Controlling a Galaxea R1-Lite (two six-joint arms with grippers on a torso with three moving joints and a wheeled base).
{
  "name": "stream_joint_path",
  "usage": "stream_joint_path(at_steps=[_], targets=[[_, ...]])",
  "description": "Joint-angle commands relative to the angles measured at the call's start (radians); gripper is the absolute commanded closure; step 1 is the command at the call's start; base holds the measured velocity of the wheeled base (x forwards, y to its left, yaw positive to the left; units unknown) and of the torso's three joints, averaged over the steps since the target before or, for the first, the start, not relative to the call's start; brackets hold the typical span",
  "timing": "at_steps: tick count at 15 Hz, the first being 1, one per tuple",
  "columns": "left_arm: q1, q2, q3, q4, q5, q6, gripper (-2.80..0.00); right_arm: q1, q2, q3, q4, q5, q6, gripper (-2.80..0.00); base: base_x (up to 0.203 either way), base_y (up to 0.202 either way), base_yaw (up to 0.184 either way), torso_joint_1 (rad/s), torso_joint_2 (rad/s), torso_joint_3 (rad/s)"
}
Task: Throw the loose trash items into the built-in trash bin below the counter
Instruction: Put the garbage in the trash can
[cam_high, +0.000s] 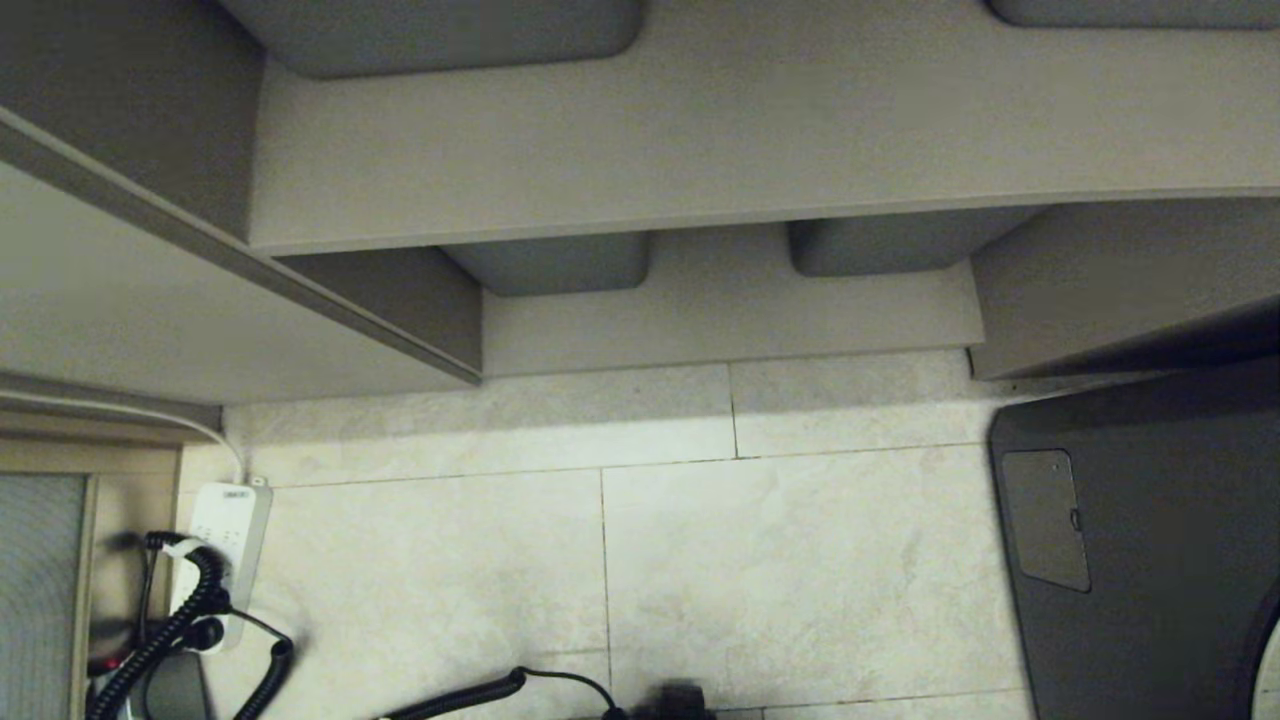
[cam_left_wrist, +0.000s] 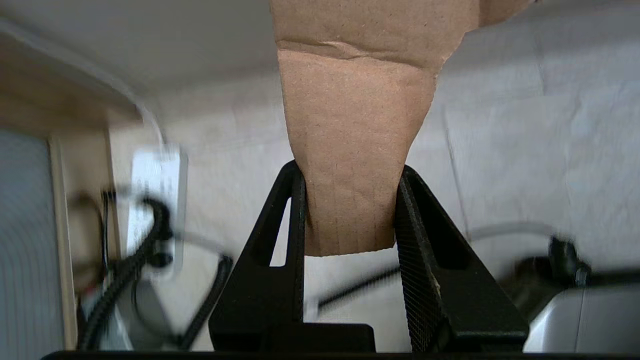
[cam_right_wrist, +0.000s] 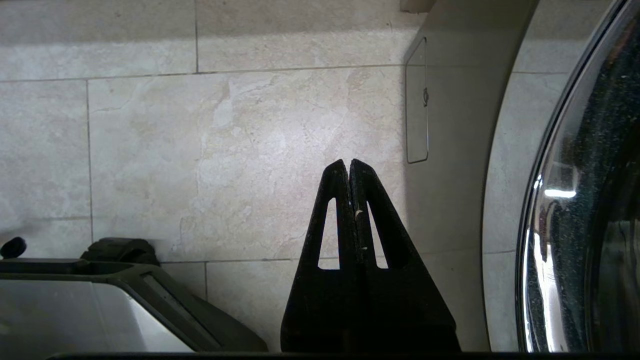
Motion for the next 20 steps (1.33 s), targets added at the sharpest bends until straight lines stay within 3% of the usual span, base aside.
stream_joint_path(at_steps=[1,2,14,20], targets=[[0.0,0.002,0.002,0.051,0.007,0.003,0.0,0.0,-0.001,0.0,0.0,0.0,0.0,0.0,0.0,0.0,0.0,0.0,0.0,0.0],[0.0,0.002,0.002,0.077,0.035,-0.001,0.0,0.0,-0.001,0.0,0.0,0.0,0.0,0.0,0.0,0.0,0.0,0.0,0.0,0.0],[0.0,0.002,0.002,0.106,0.035,-0.003,0.0,0.0,-0.001,0.0,0.0,0.0,0.0,0.0,0.0,0.0,0.0,0.0,0.0,0.003],[0.0,0.002,0.002,0.106,0.034,-0.003,0.0,0.0,-0.001,0.0,0.0,0.0,0.0,0.0,0.0,0.0,0.0,0.003,0.0,0.184]])
